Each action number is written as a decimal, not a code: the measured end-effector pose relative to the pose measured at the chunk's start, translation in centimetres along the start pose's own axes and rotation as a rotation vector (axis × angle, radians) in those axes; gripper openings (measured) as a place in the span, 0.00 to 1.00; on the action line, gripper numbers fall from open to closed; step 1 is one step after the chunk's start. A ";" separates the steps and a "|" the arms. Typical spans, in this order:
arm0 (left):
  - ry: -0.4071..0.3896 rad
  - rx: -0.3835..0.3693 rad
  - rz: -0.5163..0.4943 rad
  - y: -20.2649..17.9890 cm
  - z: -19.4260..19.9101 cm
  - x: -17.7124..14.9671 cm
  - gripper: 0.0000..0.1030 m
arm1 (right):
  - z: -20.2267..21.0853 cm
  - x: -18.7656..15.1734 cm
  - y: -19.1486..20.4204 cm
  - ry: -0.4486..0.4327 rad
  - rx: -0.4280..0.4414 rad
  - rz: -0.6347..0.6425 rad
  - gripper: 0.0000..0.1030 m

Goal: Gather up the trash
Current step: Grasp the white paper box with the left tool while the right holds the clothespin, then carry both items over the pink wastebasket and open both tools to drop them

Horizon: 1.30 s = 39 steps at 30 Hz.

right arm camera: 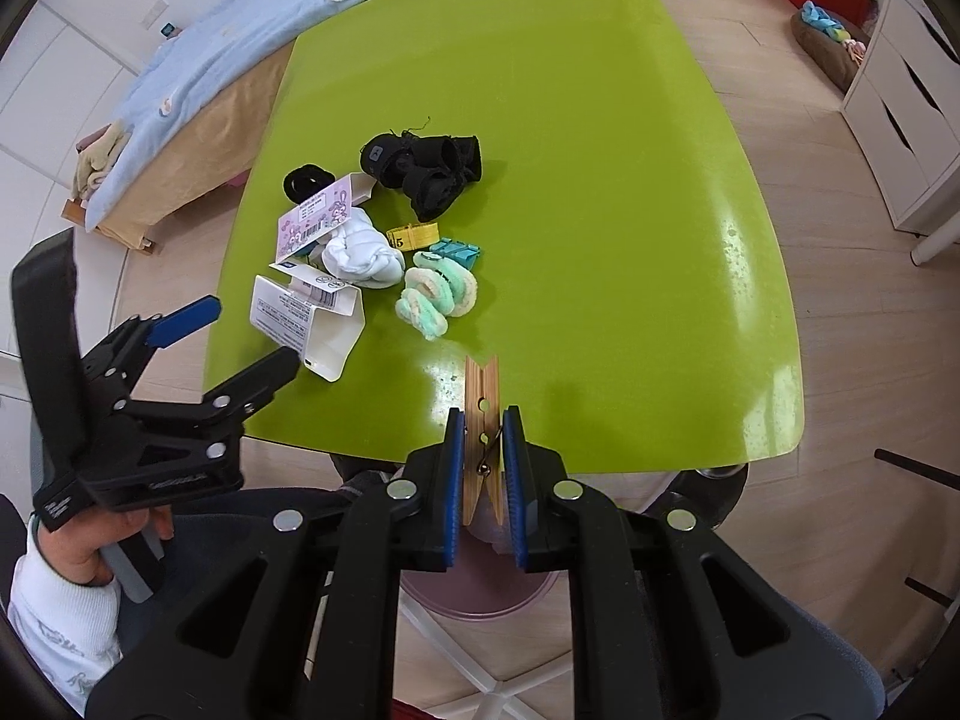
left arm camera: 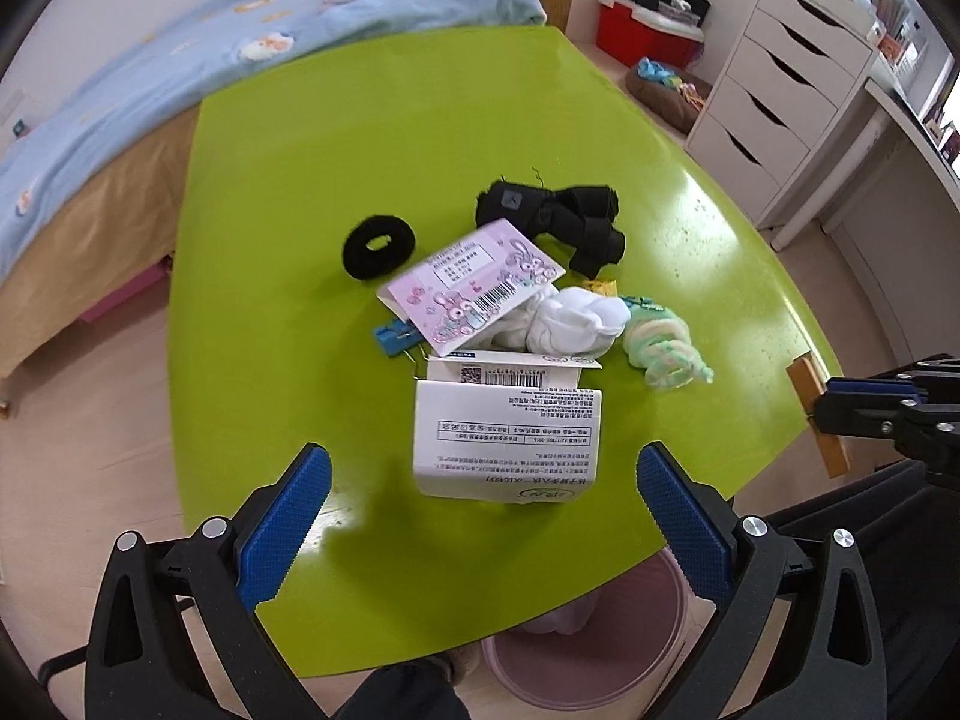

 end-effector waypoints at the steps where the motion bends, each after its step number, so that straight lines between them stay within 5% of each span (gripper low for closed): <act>1: 0.007 0.006 -0.004 -0.1 -0.4 0.0 0.95 | -0.1 0.0 0.0 0.001 0.000 0.001 0.12; 6: 0.001 0.007 -0.019 -0.5 -1.0 0.0 0.92 | -0.3 -0.1 -0.1 0.005 0.003 0.005 0.12; 7: -0.004 0.002 -0.022 -0.5 -0.9 0.0 0.87 | -0.4 -0.2 -0.1 0.005 0.004 0.005 0.12; 8: 0.000 -0.002 -0.027 -0.6 -1.0 0.0 0.71 | -0.4 -0.2 -0.1 0.005 0.004 0.005 0.12; 10: 0.007 -0.020 -0.022 -0.8 -1.1 0.0 0.61 | -0.5 -0.2 -0.1 0.005 0.006 0.004 0.12; 25: -0.078 -0.020 -0.029 -1.6 3.4 -1.2 0.61 | 1.0 -1.5 1.2 -0.038 0.022 0.057 0.12; 39: -0.160 -0.034 0.006 -2.8 9.0 -5.3 0.61 | 4.2 -6.4 3.1 -0.081 0.056 0.154 0.12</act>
Point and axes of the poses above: each gripper's, at about its wrist camera, not at the fingertips, and z roughly against the way its jaws point, y to its left, x to its top, the point moved 2 cm from there along -z, roughly the way its jaws point, and after that the axes turned 1 degree about -z, right-handed, at the moved point
